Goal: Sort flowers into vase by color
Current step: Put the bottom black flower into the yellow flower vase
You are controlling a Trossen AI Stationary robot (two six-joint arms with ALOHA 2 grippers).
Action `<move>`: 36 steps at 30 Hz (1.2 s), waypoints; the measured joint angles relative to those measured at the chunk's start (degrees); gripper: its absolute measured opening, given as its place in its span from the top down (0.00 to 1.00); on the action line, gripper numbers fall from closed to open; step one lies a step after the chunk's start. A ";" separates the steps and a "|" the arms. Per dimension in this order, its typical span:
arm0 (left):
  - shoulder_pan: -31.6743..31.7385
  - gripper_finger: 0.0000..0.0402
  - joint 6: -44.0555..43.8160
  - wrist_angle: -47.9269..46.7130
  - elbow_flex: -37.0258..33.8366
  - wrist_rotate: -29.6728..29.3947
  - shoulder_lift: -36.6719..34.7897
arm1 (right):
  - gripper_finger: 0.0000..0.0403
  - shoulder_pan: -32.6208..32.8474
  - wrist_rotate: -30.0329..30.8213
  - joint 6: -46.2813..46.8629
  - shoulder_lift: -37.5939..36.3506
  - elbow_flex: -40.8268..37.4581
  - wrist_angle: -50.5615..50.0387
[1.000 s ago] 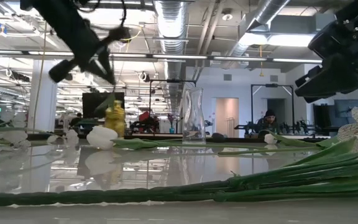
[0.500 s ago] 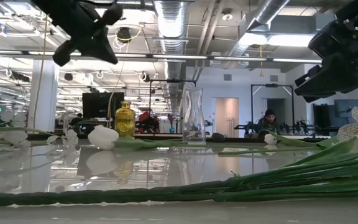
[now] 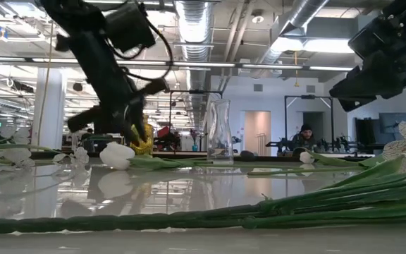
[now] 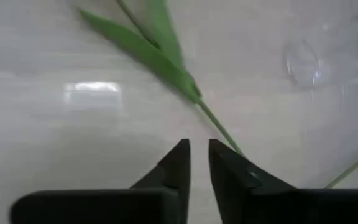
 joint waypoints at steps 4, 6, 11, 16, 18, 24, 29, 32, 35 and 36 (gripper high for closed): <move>3.22 0.72 11.23 2.32 1.37 3.85 3.25 | 0.89 0.04 -0.21 0.57 0.02 0.00 -0.37; 4.43 0.65 16.81 2.33 3.08 4.66 3.84 | 0.89 0.04 -0.21 0.54 0.00 0.00 -0.70; 5.59 0.51 20.84 0.68 7.26 7.12 3.86 | 0.89 0.02 -0.36 0.52 0.02 0.00 -1.92; 6.03 0.48 30.93 -4.98 11.19 9.53 4.51 | 0.89 -0.02 -0.36 -0.38 0.01 0.00 -1.89; 6.04 0.49 42.69 -5.40 12.46 10.96 4.75 | 0.89 -0.02 -0.38 -0.43 0.02 0.00 -1.86; 3.83 0.51 93.72 -9.25 15.92 10.96 4.77 | 0.89 -0.07 -0.36 -0.53 0.00 0.00 -1.60; 4.77 0.51 114.74 -12.45 16.02 11.37 5.56 | 0.89 -0.07 -0.36 -0.51 0.01 0.00 -1.62; 6.70 0.51 118.89 -13.45 16.02 12.90 7.42 | 0.89 -0.07 -0.34 -0.51 0.00 0.00 -1.46; 8.21 0.51 121.02 -13.16 16.02 14.02 10.00 | 0.89 -0.13 -0.27 -0.51 0.01 0.00 -1.21; 8.49 0.51 121.52 -13.15 16.02 14.21 10.83 | 0.89 -0.15 -0.20 -0.51 0.01 0.00 -1.16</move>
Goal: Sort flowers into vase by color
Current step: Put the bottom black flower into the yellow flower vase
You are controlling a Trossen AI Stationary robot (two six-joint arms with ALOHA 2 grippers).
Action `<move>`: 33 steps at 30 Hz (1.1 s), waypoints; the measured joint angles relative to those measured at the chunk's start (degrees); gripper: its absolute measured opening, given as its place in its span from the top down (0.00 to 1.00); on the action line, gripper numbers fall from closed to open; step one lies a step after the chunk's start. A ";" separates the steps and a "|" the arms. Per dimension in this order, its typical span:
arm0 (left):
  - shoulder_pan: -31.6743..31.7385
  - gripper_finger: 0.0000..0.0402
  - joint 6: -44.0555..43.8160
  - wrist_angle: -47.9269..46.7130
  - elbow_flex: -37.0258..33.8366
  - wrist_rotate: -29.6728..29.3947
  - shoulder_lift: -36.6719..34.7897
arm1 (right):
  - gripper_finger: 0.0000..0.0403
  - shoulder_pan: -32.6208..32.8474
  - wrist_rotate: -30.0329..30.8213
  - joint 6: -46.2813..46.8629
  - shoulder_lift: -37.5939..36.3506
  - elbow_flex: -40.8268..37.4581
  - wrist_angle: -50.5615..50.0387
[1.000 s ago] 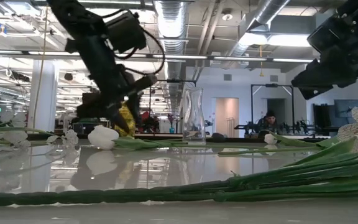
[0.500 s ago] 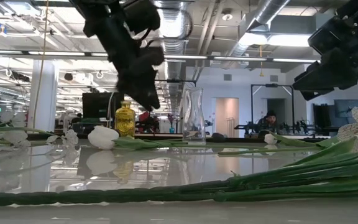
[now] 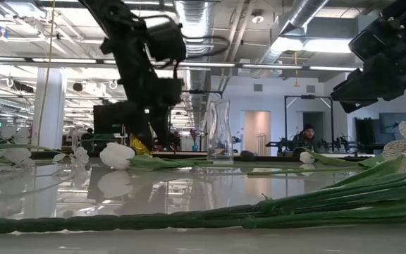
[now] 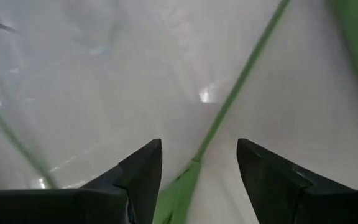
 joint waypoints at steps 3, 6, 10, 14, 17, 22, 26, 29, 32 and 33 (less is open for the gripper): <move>0.65 0.51 2.69 0.11 0.00 0.15 2.59 | 0.89 -0.03 0.07 0.04 0.00 0.00 -0.02; 1.06 0.51 4.61 0.44 0.00 0.02 4.70 | 0.89 -0.12 0.08 0.11 0.02 0.00 0.02; 1.10 0.53 4.73 -0.80 0.22 0.09 5.22 | 0.89 -0.29 0.10 0.12 0.00 0.00 0.02; 1.21 0.65 5.49 -3.43 0.20 0.23 5.26 | 0.89 -0.29 0.12 0.11 0.01 0.00 0.32; 1.52 0.78 5.51 -5.27 0.19 1.25 5.26 | 0.89 -0.29 0.14 0.09 0.01 0.00 0.47; 1.69 0.98 4.65 -6.07 0.16 1.37 5.29 | 0.89 -0.31 0.23 0.09 -0.01 0.00 1.76; 1.64 0.99 4.53 -6.61 0.42 1.25 5.27 | 0.89 -0.29 0.23 0.09 -0.01 0.00 2.88; 1.07 1.00 3.71 -11.03 2.24 0.13 4.55 | 0.89 -0.31 0.23 0.09 0.00 0.00 2.92; -0.23 1.00 2.71 -13.86 5.80 -1.77 2.84 | 0.89 -0.31 0.23 0.07 -0.01 0.00 2.98; -0.69 1.00 2.15 -15.38 6.81 -2.37 2.04 | 0.89 -0.31 0.23 0.07 -0.01 0.00 3.00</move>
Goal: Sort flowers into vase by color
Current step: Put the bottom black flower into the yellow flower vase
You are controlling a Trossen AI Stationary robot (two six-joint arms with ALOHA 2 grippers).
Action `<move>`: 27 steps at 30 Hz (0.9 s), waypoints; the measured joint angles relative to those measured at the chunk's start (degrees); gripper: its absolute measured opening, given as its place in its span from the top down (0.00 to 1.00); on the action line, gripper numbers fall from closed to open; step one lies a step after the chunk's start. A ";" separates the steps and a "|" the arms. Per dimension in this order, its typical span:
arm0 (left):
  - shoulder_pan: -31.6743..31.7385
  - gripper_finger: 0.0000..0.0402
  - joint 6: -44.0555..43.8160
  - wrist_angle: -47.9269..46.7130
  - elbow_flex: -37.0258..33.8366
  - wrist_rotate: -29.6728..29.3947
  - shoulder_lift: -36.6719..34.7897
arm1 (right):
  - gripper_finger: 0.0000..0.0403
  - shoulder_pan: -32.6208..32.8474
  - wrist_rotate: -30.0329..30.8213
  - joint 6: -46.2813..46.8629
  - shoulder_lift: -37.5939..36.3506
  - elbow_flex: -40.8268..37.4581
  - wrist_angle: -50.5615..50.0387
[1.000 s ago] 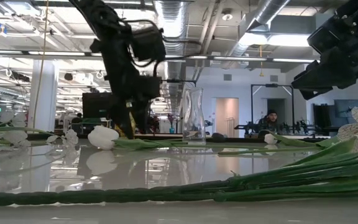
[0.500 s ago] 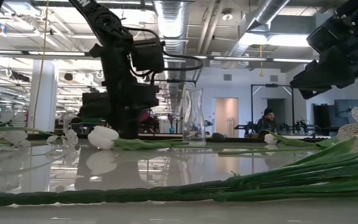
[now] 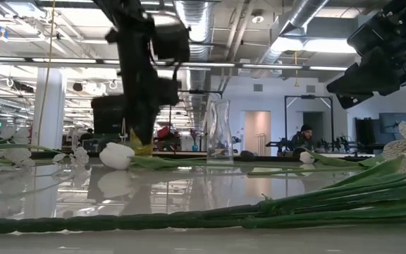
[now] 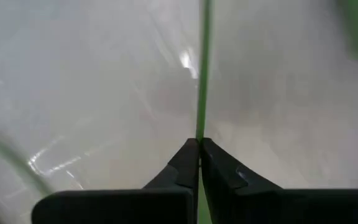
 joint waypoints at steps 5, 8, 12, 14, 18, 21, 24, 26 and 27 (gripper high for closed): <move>-2.48 1.00 -0.72 -6.17 4.41 -5.65 -3.83 | 0.89 0.00 0.00 0.00 0.00 0.00 0.36; -3.96 1.00 -0.08 -10.10 6.56 -15.32 -6.71 | 0.89 0.00 0.00 0.00 0.02 0.00 0.44; -5.16 1.00 4.57 -12.26 7.29 -27.67 -10.49 | 0.89 0.00 0.00 -0.04 0.02 0.00 1.04; -5.48 1.00 8.23 -12.75 7.40 -33.88 -11.94 | 0.89 0.00 0.00 -0.04 0.01 0.00 1.33; -5.92 1.00 14.75 -12.96 7.40 -44.41 -12.49 | 0.89 0.00 0.00 -0.04 0.02 0.00 1.29; -6.52 1.00 21.13 -12.72 7.40 -52.14 -12.20 | 0.89 0.01 0.00 -0.04 0.00 0.00 1.28; -6.21 1.00 27.15 -12.62 7.33 -60.80 -11.88 | 0.89 0.00 0.00 -0.04 0.02 0.00 1.40; -5.05 1.00 29.81 -12.20 7.35 -65.65 -11.96 | 0.89 0.00 0.00 -0.04 0.00 0.00 1.53; -4.35 1.00 30.00 -12.36 7.35 -66.70 -12.15 | 0.89 0.02 0.00 -0.04 0.00 0.00 1.55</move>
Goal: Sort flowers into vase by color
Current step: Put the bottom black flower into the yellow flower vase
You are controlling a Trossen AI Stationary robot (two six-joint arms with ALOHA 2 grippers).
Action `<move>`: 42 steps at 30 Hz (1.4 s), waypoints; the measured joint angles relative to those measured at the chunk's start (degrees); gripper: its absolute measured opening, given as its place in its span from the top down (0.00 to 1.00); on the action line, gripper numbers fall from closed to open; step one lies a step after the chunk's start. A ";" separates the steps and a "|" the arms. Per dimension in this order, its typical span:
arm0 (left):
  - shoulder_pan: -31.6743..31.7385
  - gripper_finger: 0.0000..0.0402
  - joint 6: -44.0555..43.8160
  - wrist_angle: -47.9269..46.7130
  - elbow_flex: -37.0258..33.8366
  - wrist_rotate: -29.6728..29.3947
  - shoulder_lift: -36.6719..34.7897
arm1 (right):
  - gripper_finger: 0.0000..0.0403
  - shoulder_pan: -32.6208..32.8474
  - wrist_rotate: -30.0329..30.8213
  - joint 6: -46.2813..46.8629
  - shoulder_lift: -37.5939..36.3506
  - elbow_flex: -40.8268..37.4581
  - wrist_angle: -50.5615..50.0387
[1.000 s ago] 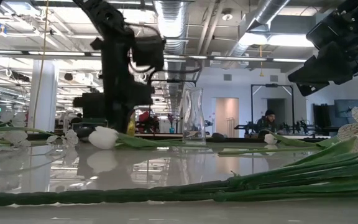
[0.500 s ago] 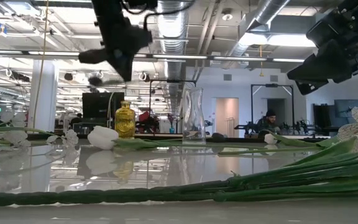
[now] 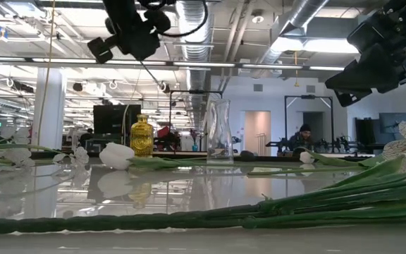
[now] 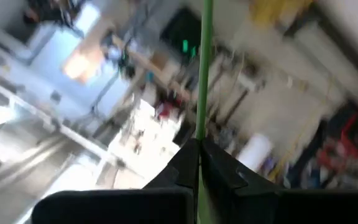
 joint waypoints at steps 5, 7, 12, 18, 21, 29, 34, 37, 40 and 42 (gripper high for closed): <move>5.10 1.00 -0.46 -0.32 -0.02 -0.53 -0.63 | 0.89 0.00 0.00 0.03 0.01 0.02 -0.01; 7.71 1.00 0.95 -0.35 -0.02 0.00 -0.71 | 0.89 0.00 0.00 0.62 0.01 0.00 0.00; 14.17 1.00 3.10 -0.35 -0.02 0.91 -0.77 | 0.89 0.00 0.00 2.07 0.01 0.00 -0.13; 20.03 1.00 4.01 -0.33 -0.02 0.90 -0.77 | 0.89 -0.06 2.47 2.01 0.02 0.00 -0.13; 22.09 1.00 4.42 -0.30 -0.02 1.16 -0.77 | 0.89 -0.06 3.24 1.98 0.02 0.01 -0.12; 24.54 1.00 5.65 1.66 0.00 1.87 -0.77 | 0.89 -0.06 4.26 1.89 0.01 0.01 -0.12; 24.99 1.00 7.15 1.68 0.00 3.45 -0.77 | 0.89 -0.06 4.28 1.90 0.01 0.01 -0.11; 24.94 1.00 7.64 2.65 0.00 3.76 -0.77 | 0.89 -0.06 4.31 1.90 0.02 0.00 -0.11; 24.94 1.00 8.45 2.74 0.00 4.49 -0.77 | 0.89 -0.06 4.31 1.90 0.02 0.01 -0.10; 24.95 1.00 8.88 2.80 0.00 4.53 -0.77 | 0.89 -0.06 4.31 1.90 0.01 0.01 -0.13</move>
